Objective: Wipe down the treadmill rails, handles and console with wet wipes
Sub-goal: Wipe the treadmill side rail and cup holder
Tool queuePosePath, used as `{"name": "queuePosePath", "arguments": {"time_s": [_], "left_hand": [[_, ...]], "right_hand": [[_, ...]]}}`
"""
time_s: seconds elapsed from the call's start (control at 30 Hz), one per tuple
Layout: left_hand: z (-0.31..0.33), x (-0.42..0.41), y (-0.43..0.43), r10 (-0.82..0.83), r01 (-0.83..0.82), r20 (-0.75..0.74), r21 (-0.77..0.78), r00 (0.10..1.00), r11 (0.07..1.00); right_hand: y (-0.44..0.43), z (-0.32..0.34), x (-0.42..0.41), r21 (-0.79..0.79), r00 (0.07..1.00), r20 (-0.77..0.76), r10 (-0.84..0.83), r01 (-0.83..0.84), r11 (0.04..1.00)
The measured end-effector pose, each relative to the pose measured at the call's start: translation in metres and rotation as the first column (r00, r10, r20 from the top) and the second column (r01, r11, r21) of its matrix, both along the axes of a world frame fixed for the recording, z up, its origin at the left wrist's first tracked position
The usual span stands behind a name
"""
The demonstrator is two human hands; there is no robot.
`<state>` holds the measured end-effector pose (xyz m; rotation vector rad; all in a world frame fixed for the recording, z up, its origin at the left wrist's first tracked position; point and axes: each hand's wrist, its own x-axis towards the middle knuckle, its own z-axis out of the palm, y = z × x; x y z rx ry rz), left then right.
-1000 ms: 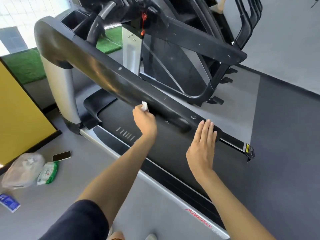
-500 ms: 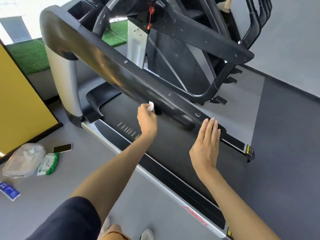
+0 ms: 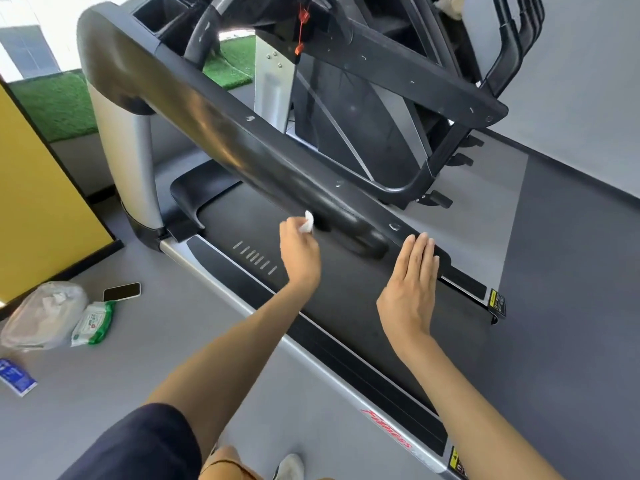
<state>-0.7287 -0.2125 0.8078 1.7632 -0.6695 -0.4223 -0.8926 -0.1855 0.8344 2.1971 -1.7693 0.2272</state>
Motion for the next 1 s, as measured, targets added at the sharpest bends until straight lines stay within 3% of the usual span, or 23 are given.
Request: {"name": "queuePosePath", "arguments": {"time_s": [0.1, 0.17, 0.23, 0.27, 0.3, 0.37, 0.43, 0.53, 0.63, 0.7, 0.77, 0.83, 0.93, 1.0], "left_hand": [[0.015, -0.030, 0.001, -0.062, 0.063, 0.032, -0.031, 0.998, 0.997], [0.007, -0.055, 0.017, -0.297, 0.303, 0.122, -0.027, 0.947, 0.953], [-0.010, -0.057, 0.031, -0.544, 0.547, 0.123, 0.018, 0.830, 0.837], [-0.012, -0.047, 0.033, -0.540, 0.541, 0.106, 0.020, 0.835, 0.841], [-0.014, -0.032, 0.027, -0.442, 0.443, 0.072, 0.013, 0.894, 0.897], [-0.008, 0.009, 0.013, -0.110, 0.114, -0.125, 0.019, 0.986, 0.993], [-0.002, 0.047, -0.006, 0.087, -0.071, -0.350, 0.059, 0.933, 0.996], [-0.003, 0.063, -0.037, 0.097, -0.081, -0.424, 0.054, 0.900, 0.995], [-0.010, 0.025, -0.033, 0.084, -0.061, -0.330, 0.080, 0.940, 0.995], [-0.017, -0.015, -0.012, -0.073, 0.073, -0.213, -0.007, 0.974, 0.997], [-0.031, -0.049, 0.013, -0.367, 0.363, -0.042, -0.087, 0.929, 0.928], [-0.049, -0.050, 0.023, -0.460, 0.459, 0.009, -0.068, 0.888, 0.886], [-0.048, -0.010, 0.012, -0.165, 0.162, -0.201, -0.034, 0.965, 0.986], [-0.038, 0.019, -0.006, -0.011, 0.011, -0.291, -0.002, 0.957, 1.000]], "right_hand": [[0.000, -0.001, -0.002, -0.010, 1.000, -0.006, 0.016, -0.016, 1.000], [-0.001, -0.003, -0.003, -0.013, 1.000, 0.006, 0.020, -0.020, 1.000], [-0.001, -0.005, -0.003, -0.024, 0.999, 0.027, 0.027, -0.026, 0.999], [0.000, -0.006, -0.003, -0.028, 0.999, 0.021, 0.030, -0.030, 0.999], [0.000, -0.006, -0.003, -0.028, 0.999, 0.008, 0.031, -0.030, 0.999], [0.000, -0.005, -0.001, -0.029, 1.000, -0.001, 0.026, -0.026, 0.999], [0.000, -0.005, 0.000, -0.031, 1.000, -0.002, 0.023, -0.023, 0.999], [-0.001, -0.007, -0.003, -0.037, 1.000, -0.009, 0.029, -0.029, 0.999], [-0.002, -0.008, -0.002, -0.046, 0.999, -0.027, 0.018, -0.019, 0.999], [-0.002, -0.008, -0.002, -0.047, 0.999, -0.037, 0.015, -0.017, 0.999], [-0.003, -0.009, -0.004, -0.046, 0.999, -0.048, 0.026, -0.028, 0.999], [-0.003, -0.009, -0.006, -0.043, 0.996, -0.088, 0.031, -0.035, 0.998], [-0.003, -0.008, -0.008, -0.025, 0.991, -0.134, 0.024, -0.028, 0.999], [-0.004, -0.008, -0.007, -0.016, 0.987, -0.161, 0.011, -0.014, 1.000]]}}
